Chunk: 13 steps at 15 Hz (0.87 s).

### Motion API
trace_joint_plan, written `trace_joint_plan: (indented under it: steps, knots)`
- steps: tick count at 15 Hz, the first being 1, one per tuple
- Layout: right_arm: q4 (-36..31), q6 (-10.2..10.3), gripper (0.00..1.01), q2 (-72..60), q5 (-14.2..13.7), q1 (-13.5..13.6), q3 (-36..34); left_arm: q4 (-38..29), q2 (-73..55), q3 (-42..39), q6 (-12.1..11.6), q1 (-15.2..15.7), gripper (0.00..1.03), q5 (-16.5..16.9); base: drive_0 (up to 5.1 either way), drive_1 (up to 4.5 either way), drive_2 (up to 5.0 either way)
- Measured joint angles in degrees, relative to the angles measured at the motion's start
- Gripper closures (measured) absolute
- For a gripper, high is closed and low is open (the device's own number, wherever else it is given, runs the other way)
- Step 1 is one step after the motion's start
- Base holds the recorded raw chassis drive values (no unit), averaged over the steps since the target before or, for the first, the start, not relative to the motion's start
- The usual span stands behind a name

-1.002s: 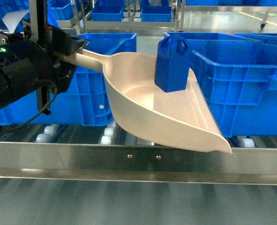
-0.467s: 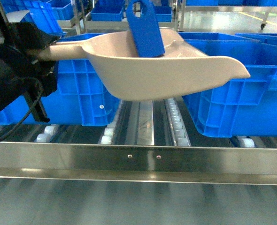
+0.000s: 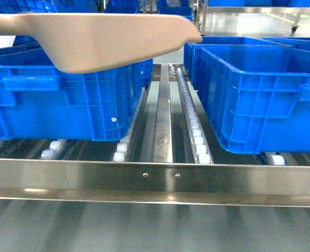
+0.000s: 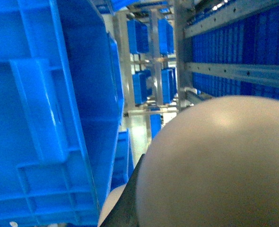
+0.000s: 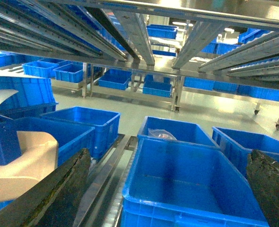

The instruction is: Place part in tray to right shelf

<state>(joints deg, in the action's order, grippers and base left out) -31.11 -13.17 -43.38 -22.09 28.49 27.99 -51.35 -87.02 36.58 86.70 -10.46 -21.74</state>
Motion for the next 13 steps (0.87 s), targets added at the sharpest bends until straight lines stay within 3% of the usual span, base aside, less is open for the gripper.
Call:
trace_joint_plan:
  steps: [3,4,5,6,8,9,13]
  knots:
    - [0.0,0.0,0.03,0.0,0.0,0.0,0.0,5.6,-0.9,11.1,-7.2,3.4,0.89,-4.3,0.0,0.0,0.0]
    - [0.0,0.0,0.03,0.0,0.0,0.0,0.0,12.4,-1.9,17.1,-10.3,4.8,0.89,-9.2,0.0,0.0,0.0]
    - [0.0,0.0,0.03,0.0,0.0,0.0,0.0,15.1,-0.9,16.0,-13.0,6.3,0.89,-13.3,0.0,0.0,0.0]
    - [0.0,0.0,0.03,0.0,0.0,0.0,0.0,15.9,0.7,12.5,-18.1,7.7,0.89,-16.6,0.0,0.0,0.0]
    - [0.0,0.0,0.03,0.0,0.0,0.0,0.0,12.3,2.0,12.0,-27.3,8.0,0.89,-17.5,0.0,0.0,0.0]
    - [0.0,0.0,0.03,0.0,0.0,0.0,0.0,11.8,2.6,13.5,-30.0,7.3,0.89,-16.8,0.0,0.0,0.0]
    - [0.0,0.0,0.03,0.0,0.0,0.0,0.0,10.8,1.9,15.2,-32.3,6.7,0.89,-16.6,0.0,0.0,0.0]
